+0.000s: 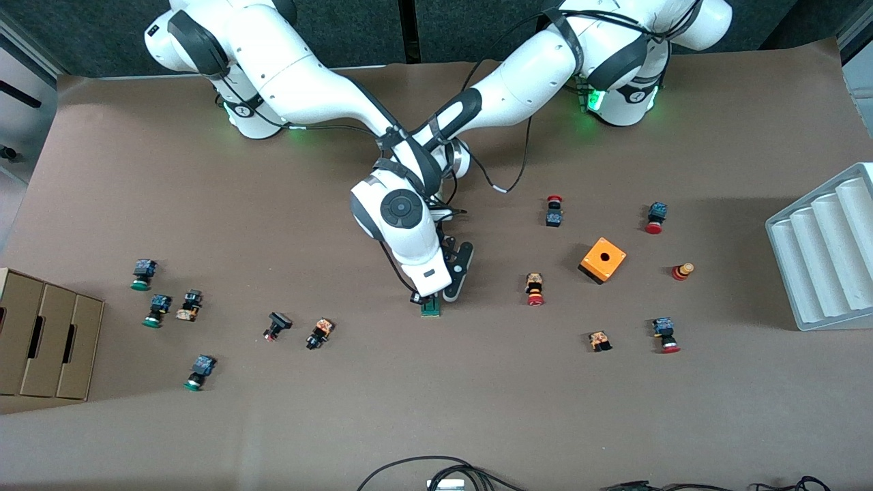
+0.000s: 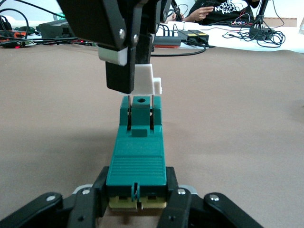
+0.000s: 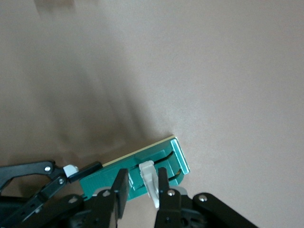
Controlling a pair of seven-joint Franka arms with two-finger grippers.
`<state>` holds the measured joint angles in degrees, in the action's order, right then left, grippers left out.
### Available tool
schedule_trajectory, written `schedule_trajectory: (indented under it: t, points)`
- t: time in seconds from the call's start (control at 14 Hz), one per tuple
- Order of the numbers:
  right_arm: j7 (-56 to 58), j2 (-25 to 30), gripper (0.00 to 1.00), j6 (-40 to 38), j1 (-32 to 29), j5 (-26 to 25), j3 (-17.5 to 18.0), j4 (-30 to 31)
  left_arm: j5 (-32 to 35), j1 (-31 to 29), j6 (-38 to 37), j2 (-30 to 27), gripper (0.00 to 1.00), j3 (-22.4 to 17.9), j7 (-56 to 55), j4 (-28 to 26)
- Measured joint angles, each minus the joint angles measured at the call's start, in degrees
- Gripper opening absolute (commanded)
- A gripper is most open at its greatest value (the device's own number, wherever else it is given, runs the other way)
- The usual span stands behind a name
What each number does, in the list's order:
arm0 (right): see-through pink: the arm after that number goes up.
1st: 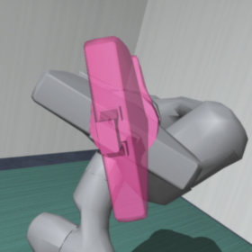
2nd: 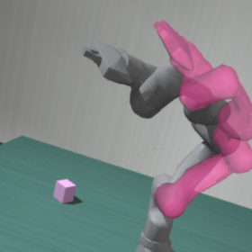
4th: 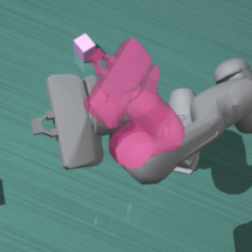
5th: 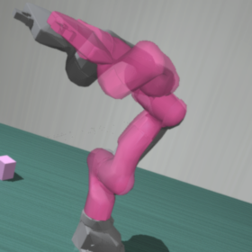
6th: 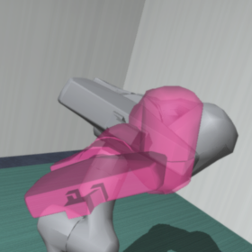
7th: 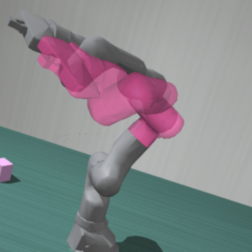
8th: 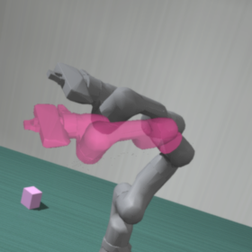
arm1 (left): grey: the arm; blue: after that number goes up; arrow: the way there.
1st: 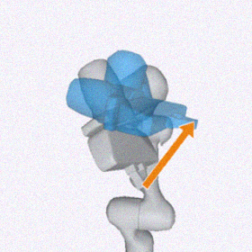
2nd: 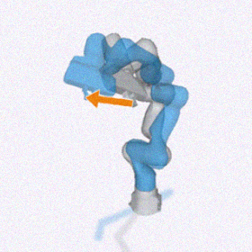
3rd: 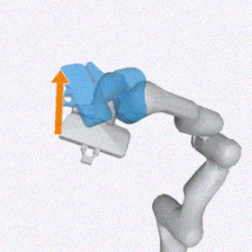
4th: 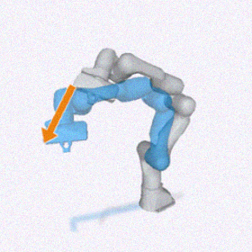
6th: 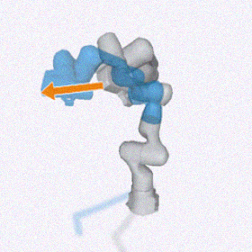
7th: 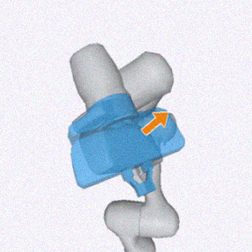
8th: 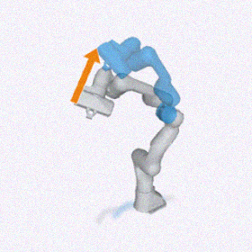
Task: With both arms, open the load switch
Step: 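Swing the white handle upright with the right gripper, then press the white handle down into the switch contacts with the right gripper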
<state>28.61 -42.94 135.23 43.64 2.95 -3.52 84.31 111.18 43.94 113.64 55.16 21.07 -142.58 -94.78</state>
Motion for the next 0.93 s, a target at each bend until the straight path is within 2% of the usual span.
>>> schedule_trajectory:
  t: [0.93]
  points:
    - [-0.11,1.06,0.32,-0.39,0.0,0.0,0.11,1.43,0.0,0.0,0.01,0.0,0.43,0.0,0.04,0.0]
